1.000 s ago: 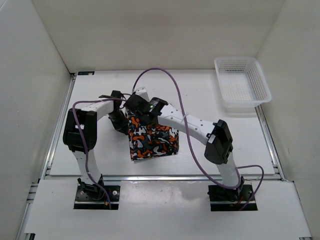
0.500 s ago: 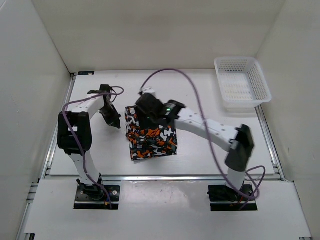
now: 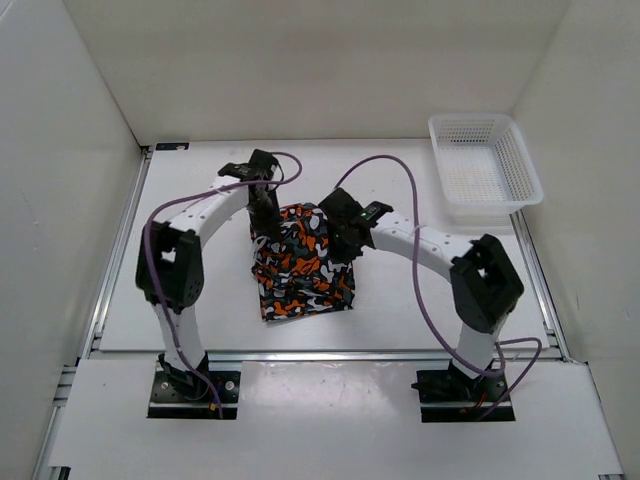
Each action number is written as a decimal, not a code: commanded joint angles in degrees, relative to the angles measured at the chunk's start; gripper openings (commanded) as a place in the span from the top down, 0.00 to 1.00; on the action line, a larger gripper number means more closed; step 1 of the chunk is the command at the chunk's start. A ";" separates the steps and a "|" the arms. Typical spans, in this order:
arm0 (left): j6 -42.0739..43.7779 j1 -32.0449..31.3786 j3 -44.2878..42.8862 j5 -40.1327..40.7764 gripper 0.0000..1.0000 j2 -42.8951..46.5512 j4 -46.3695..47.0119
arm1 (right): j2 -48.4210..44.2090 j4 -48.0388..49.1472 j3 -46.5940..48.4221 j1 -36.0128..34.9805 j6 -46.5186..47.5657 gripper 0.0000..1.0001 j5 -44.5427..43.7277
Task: Fold and stack the shorts
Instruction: Fold the shorts
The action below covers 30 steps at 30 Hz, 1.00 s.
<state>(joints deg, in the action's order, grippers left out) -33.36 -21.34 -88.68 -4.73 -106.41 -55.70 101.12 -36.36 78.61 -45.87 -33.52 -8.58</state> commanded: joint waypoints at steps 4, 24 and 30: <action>0.41 1.13 -5.70 2.79 0.90 -12.93 0.16 | 9.78 6.48 -0.65 2.71 -1.55 0.91 6.29; 11.22 1.13 -15.23 -1.67 0.07 15.76 -8.38 | -31.05 -9.14 -5.64 10.34 0.91 0.01 -18.83; 6.66 1.13 1.55 2.26 0.01 39.50 -5.21 | -44.24 -16.80 -12.41 15.89 0.91 0.01 -24.98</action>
<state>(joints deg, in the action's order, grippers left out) -24.16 -20.29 -94.15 -3.92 -73.41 -60.55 59.94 -45.39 69.54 -31.00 -32.67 -27.88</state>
